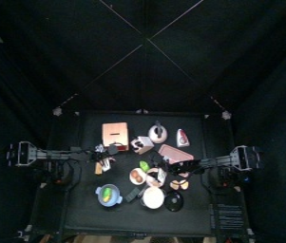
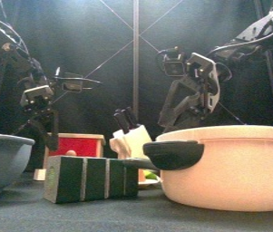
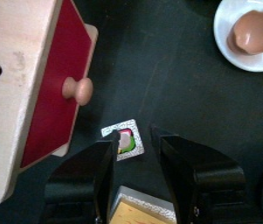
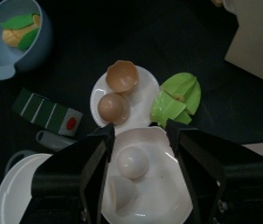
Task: Grab white sushi piece from plate
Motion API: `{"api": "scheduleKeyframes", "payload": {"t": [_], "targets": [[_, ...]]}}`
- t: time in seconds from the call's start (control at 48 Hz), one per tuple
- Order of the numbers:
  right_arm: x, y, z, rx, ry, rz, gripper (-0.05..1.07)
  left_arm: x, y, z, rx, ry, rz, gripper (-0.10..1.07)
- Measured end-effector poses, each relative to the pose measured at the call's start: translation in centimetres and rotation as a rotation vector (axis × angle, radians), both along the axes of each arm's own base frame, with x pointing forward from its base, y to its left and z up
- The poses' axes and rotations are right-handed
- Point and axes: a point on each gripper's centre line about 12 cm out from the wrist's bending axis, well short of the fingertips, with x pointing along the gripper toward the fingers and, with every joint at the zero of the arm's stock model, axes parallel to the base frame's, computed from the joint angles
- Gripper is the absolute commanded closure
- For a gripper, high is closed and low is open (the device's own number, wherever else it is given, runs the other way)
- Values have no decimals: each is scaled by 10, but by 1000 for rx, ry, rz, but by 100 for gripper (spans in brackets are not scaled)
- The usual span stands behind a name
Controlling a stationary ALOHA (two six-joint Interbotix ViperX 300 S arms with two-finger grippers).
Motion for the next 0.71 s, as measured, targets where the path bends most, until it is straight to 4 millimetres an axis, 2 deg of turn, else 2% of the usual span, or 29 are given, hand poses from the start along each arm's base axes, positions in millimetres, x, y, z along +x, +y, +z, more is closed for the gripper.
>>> {"api": "scheduleKeyframes", "payload": {"t": [0.125,0.312,0.542,0.708], "targets": [[-4,-1,-5,25,24,-44,17,4,-2,3,0,-44,-14,22],[-30,-11,-3,62,79,-208,17,14,-7,19,7,-190,-51,22],[-79,-20,6,110,228,-494,17,18,-16,32,2,-398,-101,22],[-112,-15,6,91,364,-600,17,20,-24,35,-7,-515,-145,22]]}}
